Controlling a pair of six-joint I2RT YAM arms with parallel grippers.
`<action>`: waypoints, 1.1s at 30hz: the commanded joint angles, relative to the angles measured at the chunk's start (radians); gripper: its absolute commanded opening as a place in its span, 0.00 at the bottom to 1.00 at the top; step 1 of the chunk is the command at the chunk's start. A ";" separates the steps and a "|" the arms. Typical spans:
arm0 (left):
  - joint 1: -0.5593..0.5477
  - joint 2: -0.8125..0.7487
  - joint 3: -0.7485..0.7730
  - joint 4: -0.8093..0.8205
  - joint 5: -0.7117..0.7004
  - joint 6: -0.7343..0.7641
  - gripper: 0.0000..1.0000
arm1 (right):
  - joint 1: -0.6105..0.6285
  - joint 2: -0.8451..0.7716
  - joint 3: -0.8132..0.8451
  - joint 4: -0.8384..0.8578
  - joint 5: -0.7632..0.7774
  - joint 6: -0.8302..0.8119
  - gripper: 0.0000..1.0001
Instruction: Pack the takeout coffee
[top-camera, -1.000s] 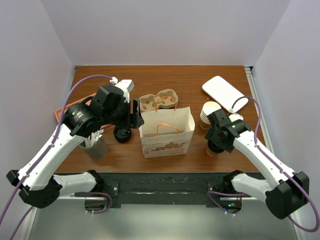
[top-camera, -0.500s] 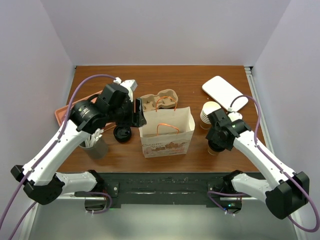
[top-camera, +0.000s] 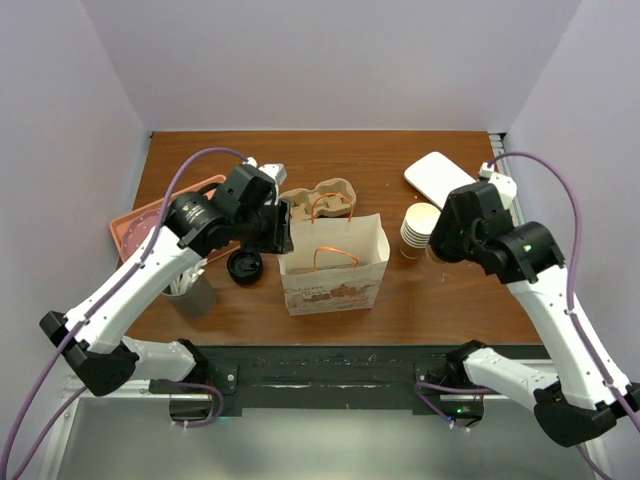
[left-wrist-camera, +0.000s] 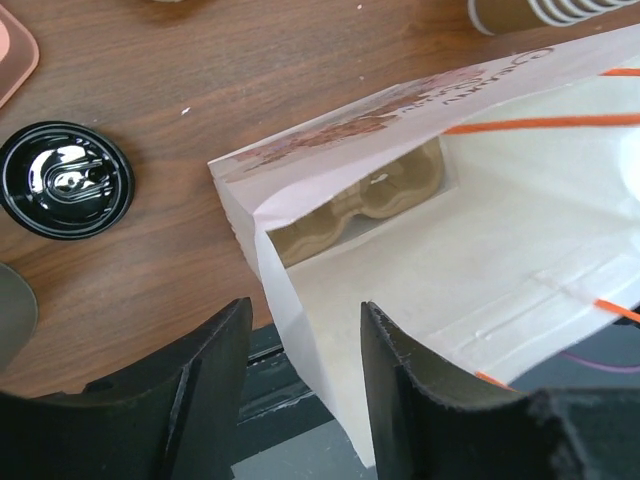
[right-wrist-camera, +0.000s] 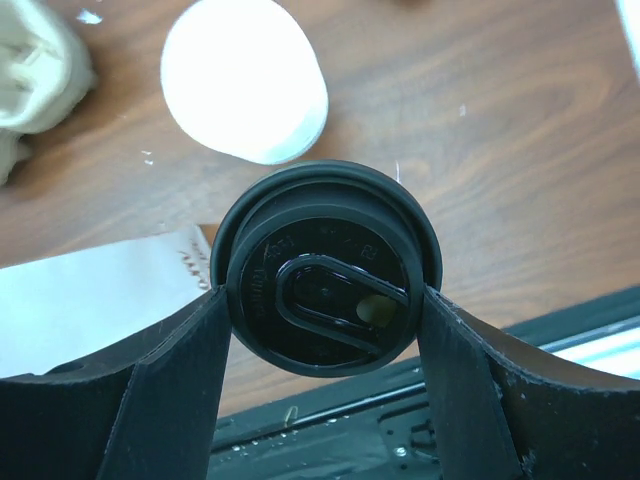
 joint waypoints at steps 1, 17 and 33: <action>0.012 0.028 0.047 -0.024 -0.061 0.050 0.54 | -0.004 0.029 0.208 -0.057 -0.022 -0.200 0.39; 0.034 0.041 0.055 0.143 0.063 0.165 0.00 | -0.001 -0.010 0.503 0.187 -0.735 -0.809 0.39; 0.055 -0.009 0.006 0.343 0.144 0.165 0.00 | 0.013 -0.052 0.352 0.181 -1.081 -0.794 0.38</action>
